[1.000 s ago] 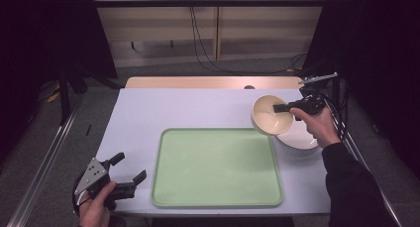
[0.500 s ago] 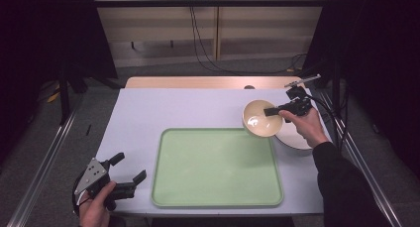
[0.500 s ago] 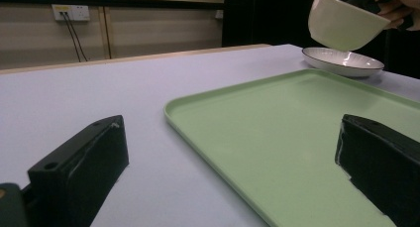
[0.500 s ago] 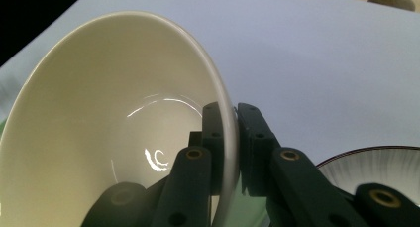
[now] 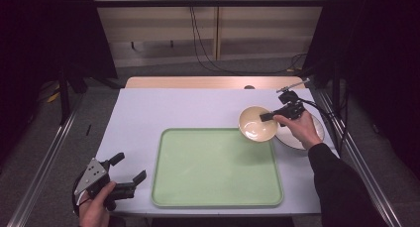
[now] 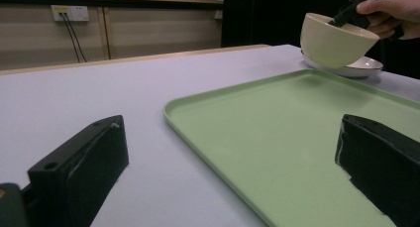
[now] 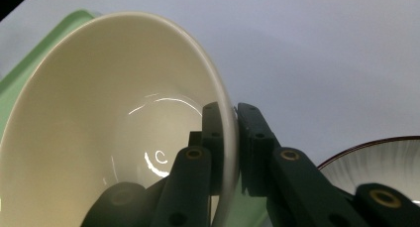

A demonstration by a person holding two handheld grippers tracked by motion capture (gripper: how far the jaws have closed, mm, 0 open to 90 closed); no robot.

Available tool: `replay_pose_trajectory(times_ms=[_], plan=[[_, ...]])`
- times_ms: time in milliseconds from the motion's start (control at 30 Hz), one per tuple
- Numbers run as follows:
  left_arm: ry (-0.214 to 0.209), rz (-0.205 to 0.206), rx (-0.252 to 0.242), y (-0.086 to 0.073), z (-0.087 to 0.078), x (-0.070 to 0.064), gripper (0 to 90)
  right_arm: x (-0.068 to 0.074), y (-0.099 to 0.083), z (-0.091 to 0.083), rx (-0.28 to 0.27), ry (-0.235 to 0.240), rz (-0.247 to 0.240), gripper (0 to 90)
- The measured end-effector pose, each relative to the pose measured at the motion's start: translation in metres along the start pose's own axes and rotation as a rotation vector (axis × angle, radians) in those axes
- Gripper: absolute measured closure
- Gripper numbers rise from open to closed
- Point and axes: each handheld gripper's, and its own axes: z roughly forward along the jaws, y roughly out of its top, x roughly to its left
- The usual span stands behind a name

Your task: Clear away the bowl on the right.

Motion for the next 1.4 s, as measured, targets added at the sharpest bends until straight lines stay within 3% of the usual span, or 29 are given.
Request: replay_pose_trajectory(times_ms=[767, 900, 1333, 1400], plan=[[-0.003, -0.003, -0.001, 0.0, 0.0, 0.0, 0.0, -0.01, -0.015, 0.029, 0.113, -0.028, 0.046, 83.3], [-0.002, -0.005, -0.001, 0.0, 0.0, 0.0, 0.0, -0.012, -0.017, 0.03, 0.107, -0.024, 0.062, 83.5], [-0.005, -0.005, -0.001, 0.0, 0.0, 0.0, 0.0, -0.013, -0.02, 0.033, 0.111, -0.056, 0.04, 84.2], [-0.006, -0.004, -0.001, 0.0, 0.0, 0.0, 0.0, -0.013, -0.022, 0.033, 0.09, -0.051, 0.047, 84.1]])
